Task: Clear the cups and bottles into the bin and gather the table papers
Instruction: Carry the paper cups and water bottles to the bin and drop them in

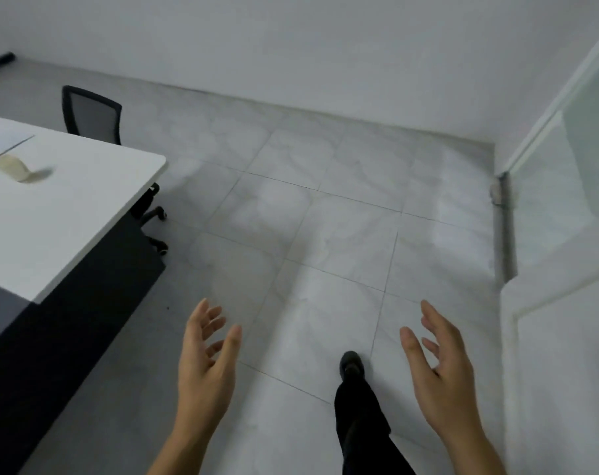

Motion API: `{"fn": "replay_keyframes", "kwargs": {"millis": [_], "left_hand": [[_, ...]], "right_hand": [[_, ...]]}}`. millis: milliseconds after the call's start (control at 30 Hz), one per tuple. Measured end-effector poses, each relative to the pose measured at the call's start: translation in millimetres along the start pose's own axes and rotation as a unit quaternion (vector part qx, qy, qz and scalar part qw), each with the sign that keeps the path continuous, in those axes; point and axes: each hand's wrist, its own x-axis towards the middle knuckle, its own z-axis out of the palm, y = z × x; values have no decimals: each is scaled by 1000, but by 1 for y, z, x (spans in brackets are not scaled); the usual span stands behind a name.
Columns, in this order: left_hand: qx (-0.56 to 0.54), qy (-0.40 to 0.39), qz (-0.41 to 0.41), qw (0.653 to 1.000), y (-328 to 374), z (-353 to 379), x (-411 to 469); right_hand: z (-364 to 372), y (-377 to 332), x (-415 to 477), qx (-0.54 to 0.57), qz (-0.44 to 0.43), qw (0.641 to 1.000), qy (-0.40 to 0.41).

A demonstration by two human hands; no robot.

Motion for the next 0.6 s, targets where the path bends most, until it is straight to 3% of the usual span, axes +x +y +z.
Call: {"fn": "replay_keyframes", "kwargs": {"millis": [133,367,600], "left_hand": [[8,56,-30,998,18,39,103],[-15,186,-18,982,86,54,249],[-28,283,-72,956,49,56,384]], "right_hand": [[53,-21,144,16,-30,997,-75],[150,-141,354,32,-129,968,-213],[298,-171,472,17,-137,940,-312]]}}
